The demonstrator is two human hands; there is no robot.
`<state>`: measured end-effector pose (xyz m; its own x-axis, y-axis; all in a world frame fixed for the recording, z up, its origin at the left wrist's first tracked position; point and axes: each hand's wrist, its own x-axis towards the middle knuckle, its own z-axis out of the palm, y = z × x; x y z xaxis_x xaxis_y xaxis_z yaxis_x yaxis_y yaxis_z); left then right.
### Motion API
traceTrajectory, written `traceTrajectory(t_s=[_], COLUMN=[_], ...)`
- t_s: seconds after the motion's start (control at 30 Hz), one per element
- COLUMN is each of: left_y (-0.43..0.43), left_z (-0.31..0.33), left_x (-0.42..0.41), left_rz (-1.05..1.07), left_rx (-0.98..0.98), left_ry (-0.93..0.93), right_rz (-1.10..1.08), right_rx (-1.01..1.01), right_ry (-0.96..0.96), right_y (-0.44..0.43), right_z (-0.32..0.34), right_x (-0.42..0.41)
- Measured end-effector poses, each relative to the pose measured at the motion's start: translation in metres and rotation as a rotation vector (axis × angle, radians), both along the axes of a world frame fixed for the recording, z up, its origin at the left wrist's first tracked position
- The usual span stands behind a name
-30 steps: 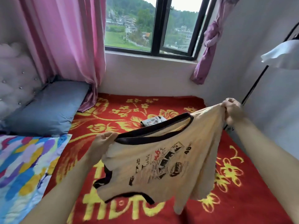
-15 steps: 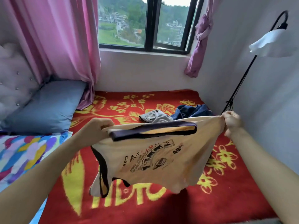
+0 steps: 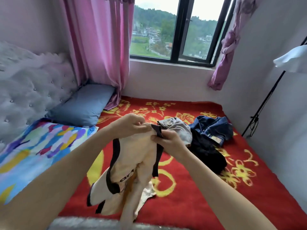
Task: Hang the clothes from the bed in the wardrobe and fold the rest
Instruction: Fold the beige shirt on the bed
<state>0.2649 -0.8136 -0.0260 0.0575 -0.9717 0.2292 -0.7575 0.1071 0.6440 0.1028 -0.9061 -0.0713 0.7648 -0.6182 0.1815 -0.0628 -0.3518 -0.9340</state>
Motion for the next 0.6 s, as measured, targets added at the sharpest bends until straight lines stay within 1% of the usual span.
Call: traceTrajectory(t_s=[0.07, 0.13, 0.2, 0.3, 0.33, 0.4, 0.5, 0.6], left_y=[0.037, 0.073, 0.102, 0.114, 0.114, 0.112, 0.111, 0.116], left_z=[-0.028, -0.077, -0.126, -0.174, -0.185, -0.197, -0.194, -0.184], left_x=[-0.009, -0.026, -0.054, -0.085, -0.092, -0.1, -0.102, -0.085], left_rz=[0.142, 0.248, 0.388, 0.48, 0.51, 0.522, 0.554, 0.548], left_rx=[-0.002, 0.046, 0.084, 0.157, 0.15, 0.083, 0.04, -0.042], left_ry=[0.209, 0.334, 0.419, 0.496, 0.531, 0.6, 0.545, 0.718], right_rz=[0.005, -0.012, -0.033, -0.039, -0.049, -0.04, 0.002, -0.078], right_rx=[0.109, 0.132, 0.103, -0.001, -0.019, -0.018, -0.003, 0.076], right_ry=[-0.04, -0.073, -0.126, -0.202, -0.214, -0.253, -0.317, -0.378], right_y=[0.016, 0.03, 0.046, 0.06, 0.064, 0.067, 0.069, 0.058], right_z=[0.004, 0.012, 0.027, 0.047, 0.054, 0.063, 0.077, 0.09], right_x=[-0.004, -0.003, 0.002, 0.007, 0.007, 0.005, -0.004, -0.019])
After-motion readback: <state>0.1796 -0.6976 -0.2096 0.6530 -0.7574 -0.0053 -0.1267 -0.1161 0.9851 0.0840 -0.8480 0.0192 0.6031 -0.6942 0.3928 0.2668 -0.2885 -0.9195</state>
